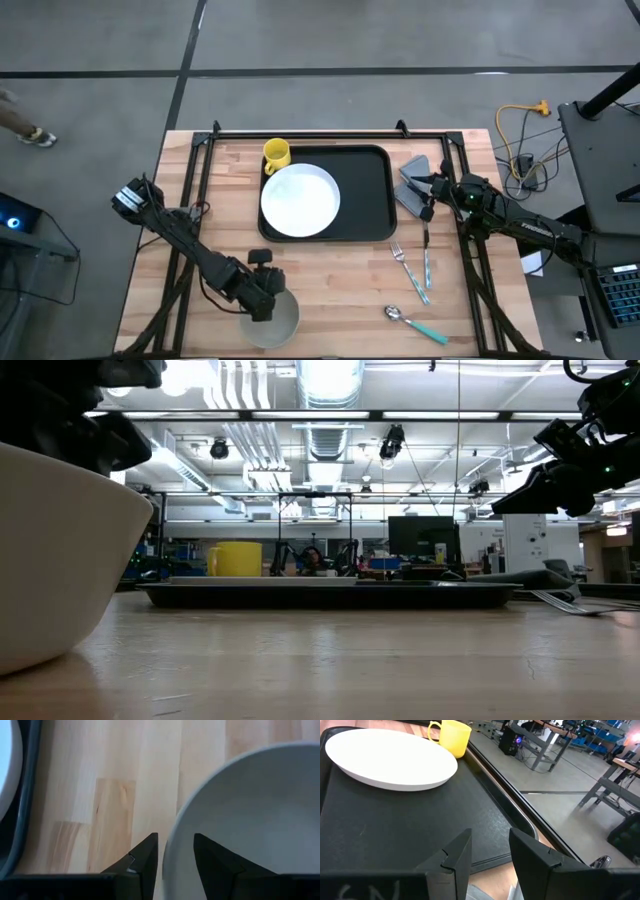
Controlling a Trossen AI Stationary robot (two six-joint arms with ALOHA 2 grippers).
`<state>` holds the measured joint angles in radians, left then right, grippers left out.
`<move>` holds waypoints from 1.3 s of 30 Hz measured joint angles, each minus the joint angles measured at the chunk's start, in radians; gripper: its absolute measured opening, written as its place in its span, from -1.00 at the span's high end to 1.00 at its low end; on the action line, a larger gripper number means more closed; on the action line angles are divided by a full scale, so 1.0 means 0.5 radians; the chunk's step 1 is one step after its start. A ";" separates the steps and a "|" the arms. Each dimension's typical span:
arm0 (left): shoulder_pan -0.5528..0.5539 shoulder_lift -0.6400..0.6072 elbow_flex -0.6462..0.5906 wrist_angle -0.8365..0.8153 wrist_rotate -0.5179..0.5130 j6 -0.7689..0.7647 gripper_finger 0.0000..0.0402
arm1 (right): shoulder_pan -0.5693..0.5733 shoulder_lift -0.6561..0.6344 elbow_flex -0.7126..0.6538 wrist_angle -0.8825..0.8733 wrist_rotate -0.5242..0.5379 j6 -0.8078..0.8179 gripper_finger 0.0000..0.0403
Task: Set up tray
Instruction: Put the gray bowl on the white plate to the bottom of the yellow mug
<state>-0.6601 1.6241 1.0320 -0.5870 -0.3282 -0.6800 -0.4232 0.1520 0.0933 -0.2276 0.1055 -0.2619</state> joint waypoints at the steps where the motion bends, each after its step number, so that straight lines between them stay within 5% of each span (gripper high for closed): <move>1: 0.000 0.000 -0.009 0.000 0.001 -0.001 0.45 | 0.000 0.000 0.000 0.000 0.000 0.000 0.39; 8: 0.011 0.000 -0.040 0.000 0.005 0.025 0.52 | -0.001 0.000 0.000 0.000 0.000 0.000 0.39; 15: 0.088 -0.005 -0.038 0.016 0.183 0.024 0.94 | -0.001 0.000 0.000 0.001 0.001 0.000 0.39; 29: 0.231 -0.007 0.041 -0.001 0.256 0.298 0.99 | 0.000 0.000 0.000 0.000 0.001 0.000 0.39; 39: 0.489 -0.031 0.102 -0.072 0.530 0.642 1.00 | 0.000 0.000 0.000 0.000 0.000 0.000 0.39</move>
<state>-0.4158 1.6089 1.0827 -0.6228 -0.0630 -0.3589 -0.4232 0.1520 0.0933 -0.2276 0.1055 -0.2620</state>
